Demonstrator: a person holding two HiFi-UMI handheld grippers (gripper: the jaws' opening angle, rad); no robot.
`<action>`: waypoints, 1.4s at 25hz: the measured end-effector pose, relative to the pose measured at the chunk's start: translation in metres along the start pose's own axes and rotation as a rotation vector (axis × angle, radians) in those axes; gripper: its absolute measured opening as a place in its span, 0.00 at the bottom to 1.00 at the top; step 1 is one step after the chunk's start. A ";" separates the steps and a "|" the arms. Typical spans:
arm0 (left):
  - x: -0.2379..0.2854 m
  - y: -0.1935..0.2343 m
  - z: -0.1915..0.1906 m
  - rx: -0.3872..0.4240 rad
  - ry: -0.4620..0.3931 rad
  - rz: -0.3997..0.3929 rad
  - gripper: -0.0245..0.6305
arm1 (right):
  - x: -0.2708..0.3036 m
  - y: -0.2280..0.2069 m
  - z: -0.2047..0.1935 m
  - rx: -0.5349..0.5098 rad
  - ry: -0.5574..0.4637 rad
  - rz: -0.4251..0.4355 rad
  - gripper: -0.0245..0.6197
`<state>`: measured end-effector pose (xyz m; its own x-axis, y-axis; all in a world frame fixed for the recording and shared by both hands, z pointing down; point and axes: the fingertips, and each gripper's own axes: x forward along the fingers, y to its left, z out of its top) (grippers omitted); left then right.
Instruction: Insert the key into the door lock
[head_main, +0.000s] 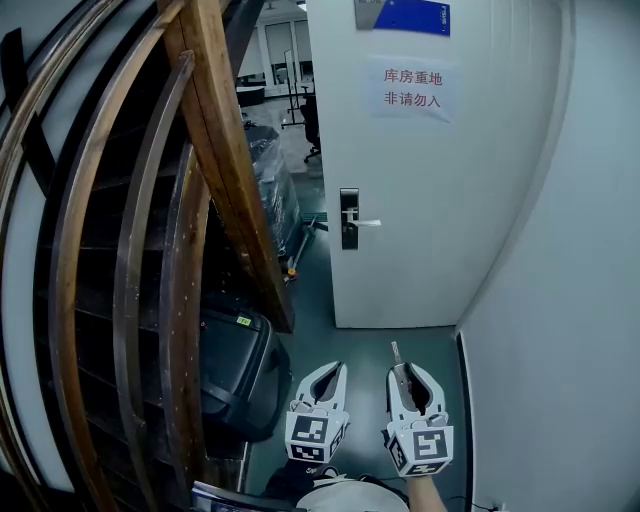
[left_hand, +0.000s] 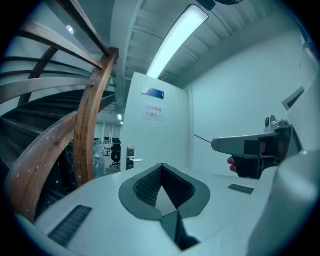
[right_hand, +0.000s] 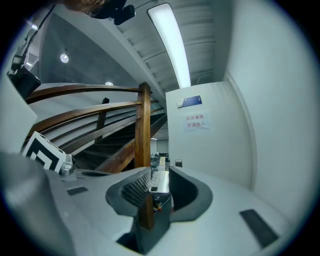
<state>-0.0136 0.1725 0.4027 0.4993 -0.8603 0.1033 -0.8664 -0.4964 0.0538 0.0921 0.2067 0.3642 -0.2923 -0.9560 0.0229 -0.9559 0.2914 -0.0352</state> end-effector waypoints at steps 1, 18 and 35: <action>0.000 0.002 -0.001 -0.002 0.002 -0.001 0.04 | 0.002 0.001 0.000 0.002 0.000 -0.001 0.22; 0.000 0.052 -0.045 -0.066 0.074 -0.008 0.04 | 0.040 0.029 -0.044 0.061 0.076 -0.017 0.22; 0.196 0.151 -0.034 0.006 0.068 0.150 0.04 | 0.245 -0.041 -0.068 0.081 0.096 0.133 0.22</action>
<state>-0.0465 -0.0673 0.4653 0.3627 -0.9150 0.1766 -0.9311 -0.3638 0.0273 0.0581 -0.0375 0.4396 -0.4205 -0.9008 0.1082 -0.9047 0.4074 -0.1247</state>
